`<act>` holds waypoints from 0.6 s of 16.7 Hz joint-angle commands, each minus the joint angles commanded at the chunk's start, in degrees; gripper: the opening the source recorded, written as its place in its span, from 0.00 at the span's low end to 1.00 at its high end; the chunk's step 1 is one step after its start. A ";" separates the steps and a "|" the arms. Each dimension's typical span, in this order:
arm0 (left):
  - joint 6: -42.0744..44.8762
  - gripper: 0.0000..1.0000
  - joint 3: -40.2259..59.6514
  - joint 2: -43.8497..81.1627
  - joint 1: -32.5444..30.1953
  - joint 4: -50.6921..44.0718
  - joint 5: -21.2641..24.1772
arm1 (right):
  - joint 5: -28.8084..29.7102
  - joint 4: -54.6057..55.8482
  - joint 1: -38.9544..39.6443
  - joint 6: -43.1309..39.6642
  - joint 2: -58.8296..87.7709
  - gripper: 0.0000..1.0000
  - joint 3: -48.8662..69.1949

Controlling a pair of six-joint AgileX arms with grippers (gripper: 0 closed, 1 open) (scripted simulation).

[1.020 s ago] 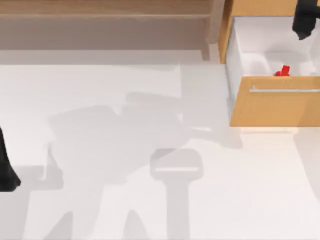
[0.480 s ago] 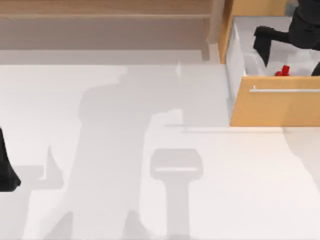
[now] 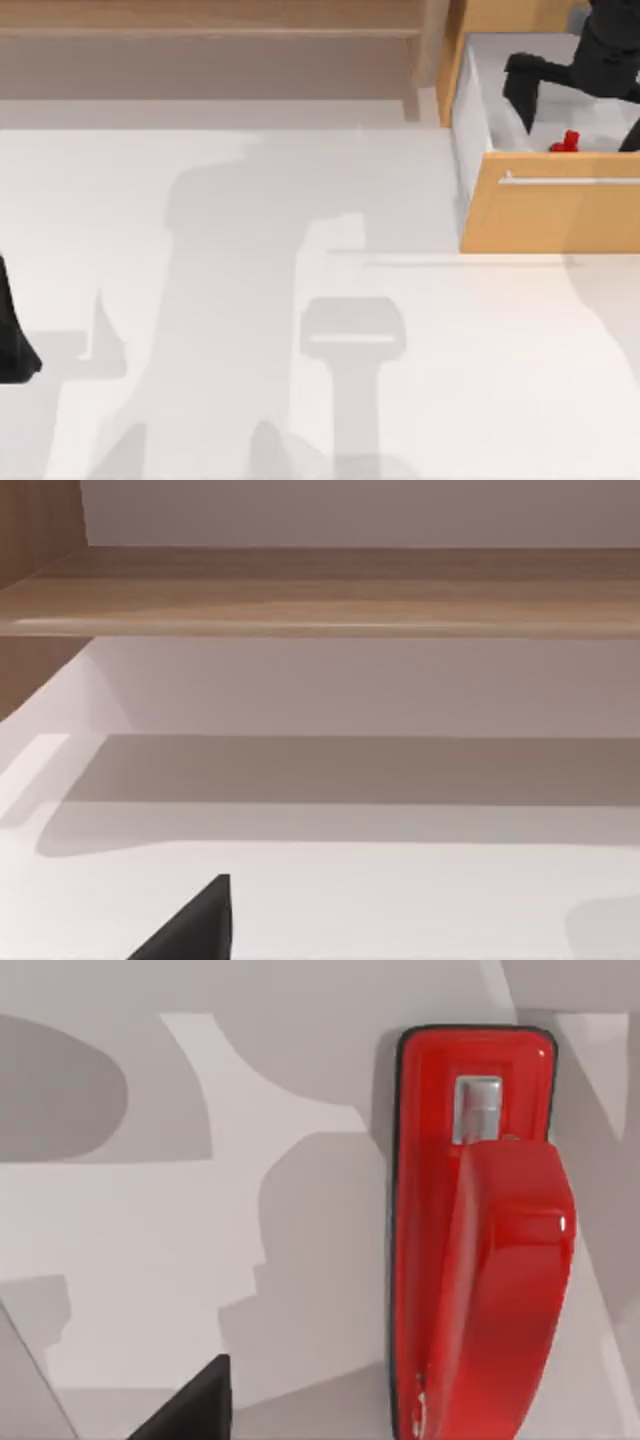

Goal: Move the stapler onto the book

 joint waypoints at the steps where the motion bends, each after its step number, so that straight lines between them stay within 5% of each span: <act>1: 0.00 1.00 0.00 0.00 0.00 0.00 0.00 | 0.00 -0.02 0.00 0.00 -0.03 1.00 -0.01; 10: 0.00 1.00 0.00 0.00 0.00 0.00 0.00 | 0.29 -11.23 5.10 4.72 -14.41 1.00 -3.06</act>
